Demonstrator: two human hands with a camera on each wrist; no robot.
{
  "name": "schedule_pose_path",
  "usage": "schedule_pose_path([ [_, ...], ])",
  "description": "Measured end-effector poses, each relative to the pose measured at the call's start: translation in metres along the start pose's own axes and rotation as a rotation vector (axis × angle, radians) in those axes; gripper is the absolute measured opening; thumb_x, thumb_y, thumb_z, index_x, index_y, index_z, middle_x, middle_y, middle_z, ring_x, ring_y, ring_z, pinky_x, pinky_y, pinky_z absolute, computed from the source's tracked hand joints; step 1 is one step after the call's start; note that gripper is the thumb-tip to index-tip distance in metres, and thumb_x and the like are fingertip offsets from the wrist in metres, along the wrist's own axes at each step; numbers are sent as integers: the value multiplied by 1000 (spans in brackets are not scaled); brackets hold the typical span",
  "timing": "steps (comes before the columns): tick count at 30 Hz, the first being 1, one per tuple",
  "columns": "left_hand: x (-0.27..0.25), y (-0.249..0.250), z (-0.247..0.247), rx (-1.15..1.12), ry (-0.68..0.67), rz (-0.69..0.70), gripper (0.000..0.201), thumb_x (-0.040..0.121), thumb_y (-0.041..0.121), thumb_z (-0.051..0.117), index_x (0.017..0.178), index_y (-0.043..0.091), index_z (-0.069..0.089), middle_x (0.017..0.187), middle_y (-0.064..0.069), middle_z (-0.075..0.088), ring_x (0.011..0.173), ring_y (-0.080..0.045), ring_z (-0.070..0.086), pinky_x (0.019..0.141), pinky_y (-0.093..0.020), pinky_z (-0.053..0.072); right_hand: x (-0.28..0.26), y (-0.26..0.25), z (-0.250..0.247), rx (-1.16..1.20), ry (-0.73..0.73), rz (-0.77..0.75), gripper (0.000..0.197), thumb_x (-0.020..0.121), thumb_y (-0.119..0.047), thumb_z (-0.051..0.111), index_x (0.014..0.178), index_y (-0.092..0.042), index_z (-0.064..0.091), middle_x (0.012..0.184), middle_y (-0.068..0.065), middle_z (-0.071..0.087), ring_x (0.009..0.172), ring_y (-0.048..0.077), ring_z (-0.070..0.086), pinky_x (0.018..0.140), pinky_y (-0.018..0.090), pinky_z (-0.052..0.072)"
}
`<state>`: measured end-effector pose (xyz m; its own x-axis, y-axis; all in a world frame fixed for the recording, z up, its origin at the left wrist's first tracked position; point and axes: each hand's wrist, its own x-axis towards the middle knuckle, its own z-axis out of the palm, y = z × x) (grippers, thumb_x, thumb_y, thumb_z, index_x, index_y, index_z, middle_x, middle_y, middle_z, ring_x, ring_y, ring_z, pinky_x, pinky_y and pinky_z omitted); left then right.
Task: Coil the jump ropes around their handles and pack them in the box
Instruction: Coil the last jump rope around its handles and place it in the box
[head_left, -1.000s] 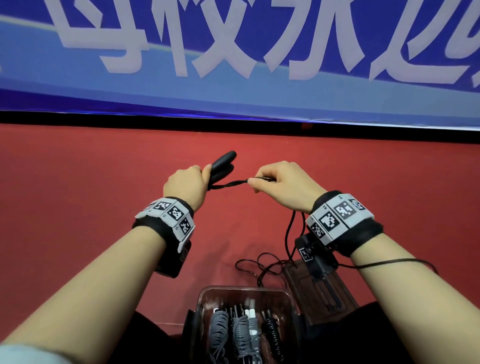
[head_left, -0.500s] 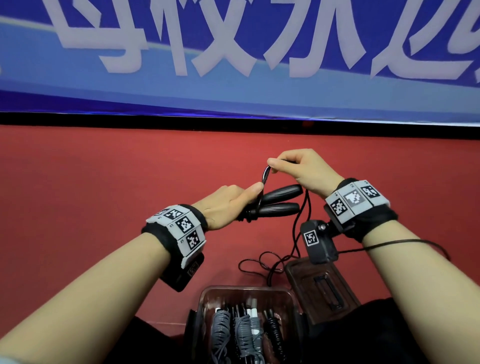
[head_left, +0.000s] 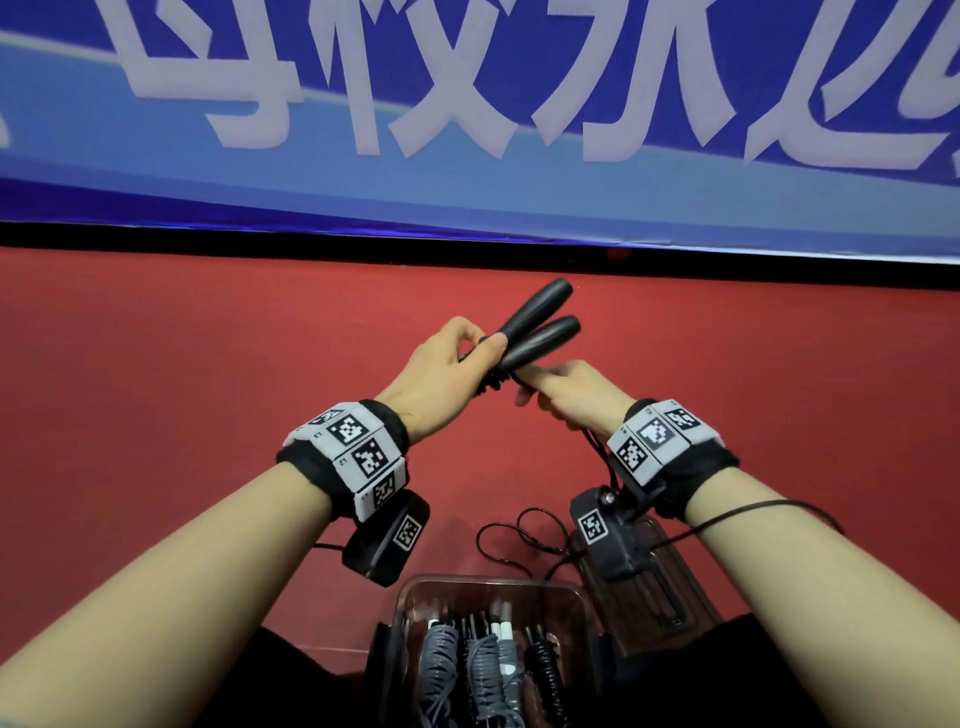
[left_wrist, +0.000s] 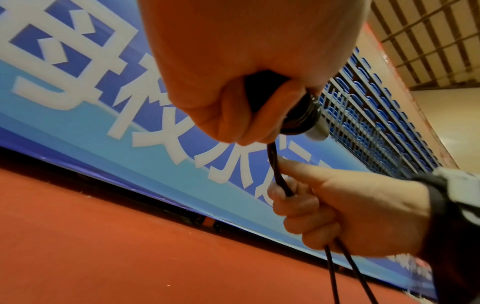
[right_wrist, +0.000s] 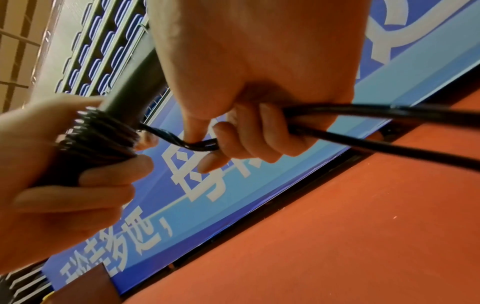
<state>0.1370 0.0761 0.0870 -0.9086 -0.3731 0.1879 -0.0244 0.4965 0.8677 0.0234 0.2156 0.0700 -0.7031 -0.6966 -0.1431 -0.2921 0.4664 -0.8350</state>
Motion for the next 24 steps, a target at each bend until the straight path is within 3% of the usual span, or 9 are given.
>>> schedule_pose_path([
  [2, 3, -4, -3, -57, 60, -51, 23, 97, 44, 50, 105, 22, 51, 69, 4, 67, 52, -7, 52, 50, -25, 36, -1, -5, 4, -15, -24, 19, 57, 91, -63, 46, 67, -16, 67, 54, -5, 39, 47, 13, 29, 43, 24, 23],
  [5, 3, -6, -6, -47, 101, -59, 24, 99, 41, 47, 119, 29, 50, 65, -1, 65, 45, -11, 49, 47, -25, 38, 0, -10, 8, -17, -34, 1, 52, 95, -51, 46, 63, -16, 67, 51, -3, 39, 44, 14, 29, 41, 23, 23],
  [11, 4, -3, -9, -68, 145, -101, 16, 99, 24, 50, 101, 17, 64, 73, -2, 65, 54, -15, 56, 51, -25, 46, -6, -17, 8, -163, 103, -191, 50, 98, -47, 45, 67, -18, 71, 46, -3, 36, 38, 11, 32, 46, 22, 30],
  [14, 8, -6, -13, 1, 158, -204, 15, 96, 25, 50, 93, 18, 63, 77, -5, 68, 59, -20, 60, 58, -29, 51, -12, -22, 11, -274, 46, -264, 44, 100, -43, 45, 75, -20, 72, 44, -7, 35, 41, 11, 33, 44, 19, 28],
  [16, 9, -9, -15, 180, 172, -235, 17, 92, 31, 47, 90, 22, 62, 80, -6, 71, 71, -26, 67, 71, -36, 57, -14, -25, 14, -336, -27, -270, 35, 99, -41, 46, 83, -24, 73, 50, -4, 42, 48, 15, 39, 48, 23, 31],
  [19, 8, -12, -16, 448, 245, -241, 24, 94, 35, 43, 100, 21, 61, 89, -8, 68, 87, -34, 62, 81, -38, 50, -16, -29, 16, -362, -84, -280, 24, 97, -38, 49, 92, -30, 71, 62, 4, 54, 56, 18, 46, 56, 30, 38],
  [22, 10, -15, -23, 515, 315, -279, 28, 96, 34, 40, 98, 18, 63, 89, -10, 67, 88, -37, 59, 75, -36, 42, -20, -33, 10, -338, -69, -311, 21, 96, -37, 50, 93, -33, 71, 68, 10, 60, 54, 16, 46, 58, 29, 38],
  [24, 10, -18, -27, 566, 350, -242, 35, 98, 37, 36, 89, 15, 63, 84, -11, 66, 84, -37, 58, 72, -36, 40, -22, -36, 4, -335, -22, -341, 21, 95, -35, 53, 91, -30, 73, 64, 5, 58, 52, 11, 44, 56, 27, 36],
])
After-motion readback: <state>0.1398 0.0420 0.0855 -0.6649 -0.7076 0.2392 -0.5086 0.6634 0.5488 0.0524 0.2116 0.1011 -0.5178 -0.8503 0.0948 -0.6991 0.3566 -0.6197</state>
